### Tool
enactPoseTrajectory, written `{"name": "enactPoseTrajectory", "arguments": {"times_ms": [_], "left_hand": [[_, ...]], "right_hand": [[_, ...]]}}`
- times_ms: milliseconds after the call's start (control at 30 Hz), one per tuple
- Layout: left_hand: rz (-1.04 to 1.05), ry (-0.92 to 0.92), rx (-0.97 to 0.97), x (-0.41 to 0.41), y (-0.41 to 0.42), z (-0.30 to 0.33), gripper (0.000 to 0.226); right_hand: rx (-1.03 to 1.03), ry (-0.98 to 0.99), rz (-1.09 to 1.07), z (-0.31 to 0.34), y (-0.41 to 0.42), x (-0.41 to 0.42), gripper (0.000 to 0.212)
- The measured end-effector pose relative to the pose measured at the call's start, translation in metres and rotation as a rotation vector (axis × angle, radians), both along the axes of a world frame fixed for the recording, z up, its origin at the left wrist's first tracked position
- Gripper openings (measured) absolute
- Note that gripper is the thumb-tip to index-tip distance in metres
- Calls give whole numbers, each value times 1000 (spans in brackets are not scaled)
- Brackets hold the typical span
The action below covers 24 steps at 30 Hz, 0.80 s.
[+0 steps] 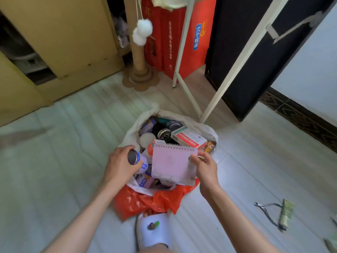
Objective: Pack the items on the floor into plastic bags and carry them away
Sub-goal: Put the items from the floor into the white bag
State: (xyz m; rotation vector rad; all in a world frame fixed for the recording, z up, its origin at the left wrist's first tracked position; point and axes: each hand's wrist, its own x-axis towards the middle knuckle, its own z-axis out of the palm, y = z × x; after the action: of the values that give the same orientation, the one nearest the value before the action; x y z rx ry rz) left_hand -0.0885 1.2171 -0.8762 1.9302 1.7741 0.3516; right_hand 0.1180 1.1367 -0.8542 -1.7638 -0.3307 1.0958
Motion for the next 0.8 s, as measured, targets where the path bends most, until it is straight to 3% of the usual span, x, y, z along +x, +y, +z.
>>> {"name": "enactPoseTrajectory", "arguments": {"times_ms": [167, 300, 400, 467, 600, 700, 800], "left_hand": [[71, 34, 70, -6, 13, -31, 57], [139, 40, 164, 2, 29, -48, 53], [155, 30, 93, 3, 28, -67, 48], [98, 30, 39, -3, 21, -83, 37], [40, -46, 96, -21, 7, -98, 22], [220, -122, 171, -32, 16, -94, 30], [365, -171, -63, -40, 39, -87, 44]], "right_hand": [[21, 54, -120, -13, 17, -12, 6], [81, 332, -204, -18, 38, -19, 23], [113, 439, -157, -25, 52, -32, 25], [92, 388, -111, -32, 59, -42, 13], [61, 211, -17, -41, 69, -49, 11], [-45, 5, 127, -48, 74, -58, 13], [-91, -145, 210, -51, 74, -69, 19]]}}
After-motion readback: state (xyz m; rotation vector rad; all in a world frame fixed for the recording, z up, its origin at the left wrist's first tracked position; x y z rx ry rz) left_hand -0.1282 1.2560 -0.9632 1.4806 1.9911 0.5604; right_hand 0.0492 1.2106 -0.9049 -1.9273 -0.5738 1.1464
